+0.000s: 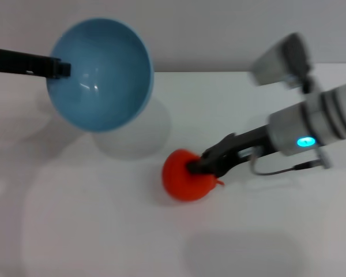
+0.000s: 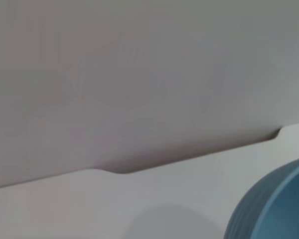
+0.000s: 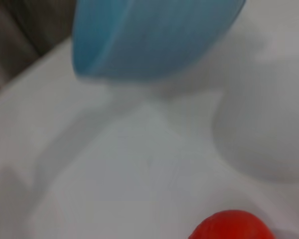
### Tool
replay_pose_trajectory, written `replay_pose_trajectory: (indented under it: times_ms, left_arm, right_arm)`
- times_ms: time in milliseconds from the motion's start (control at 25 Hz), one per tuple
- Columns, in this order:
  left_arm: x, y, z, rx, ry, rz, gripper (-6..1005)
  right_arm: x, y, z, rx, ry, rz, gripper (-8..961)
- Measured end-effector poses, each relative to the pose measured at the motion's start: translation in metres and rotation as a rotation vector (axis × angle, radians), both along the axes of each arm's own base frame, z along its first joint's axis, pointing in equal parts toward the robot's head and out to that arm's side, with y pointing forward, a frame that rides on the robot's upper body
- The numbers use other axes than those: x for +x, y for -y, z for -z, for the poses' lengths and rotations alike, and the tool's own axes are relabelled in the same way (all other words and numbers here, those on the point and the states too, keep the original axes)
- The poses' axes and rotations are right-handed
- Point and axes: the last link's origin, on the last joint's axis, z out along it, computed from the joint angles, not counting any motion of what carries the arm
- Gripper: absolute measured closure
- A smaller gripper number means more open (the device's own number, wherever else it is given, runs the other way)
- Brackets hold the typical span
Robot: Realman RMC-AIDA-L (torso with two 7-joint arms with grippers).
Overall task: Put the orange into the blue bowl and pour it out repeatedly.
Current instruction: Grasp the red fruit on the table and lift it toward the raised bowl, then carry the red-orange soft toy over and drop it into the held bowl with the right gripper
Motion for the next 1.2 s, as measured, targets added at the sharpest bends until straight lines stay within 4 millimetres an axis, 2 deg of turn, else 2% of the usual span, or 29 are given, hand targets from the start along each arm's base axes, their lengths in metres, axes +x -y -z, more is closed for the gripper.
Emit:
replay_pose_trajectory:
  times_ms: [160, 240, 280, 320, 480, 640, 800, 880, 1200]
  left_arm:
    - [0.005, -0.001, 0.015, -0.055, -0.037, 0.010, 999]
    - [0.010, 0.000, 0.031, -0.109, -0.091, 0.012, 1000]
    - [0.010, 0.000, 0.031, -0.109, -0.091, 0.012, 1000]
    - [0.012, 0.000, 0.036, -0.127, -0.109, 0.010, 1000]
    - [0.022, 0.002, 0.062, -0.227, -0.187, 0.012, 1000]
    - [0.035, 0.004, 0.089, -0.320, -0.248, 0.031, 1000]
    - [0.051, 0.007, 0.116, -0.414, -0.304, 0.055, 999]
    - [0.064, 0.010, 0.127, -0.447, -0.317, 0.078, 999]
    - [0.082, 0.013, 0.135, -0.478, -0.282, 0.111, 999]
  right_arm:
    - [0.014, 0.011, -0.041, 0.047, -0.092, 0.013, 893]
    - [0.019, 0.019, -0.062, 0.079, -0.120, 0.012, 906]
    - [0.021, 0.026, -0.081, 0.109, -0.138, -0.001, 912]
    - [0.021, 0.028, -0.089, 0.123, -0.144, -0.009, 919]
    - [0.009, 0.045, -0.128, 0.183, -0.181, -0.092, 926]
    - [-0.012, 0.056, -0.149, 0.208, -0.235, -0.220, 926]
    - [-0.027, 0.055, -0.149, 0.193, -0.257, -0.282, 926]
    - [-0.033, 0.050, -0.134, 0.136, -0.232, -0.296, 925]
    - [-0.028, 0.040, -0.097, 0.062, -0.121, -0.259, 925]
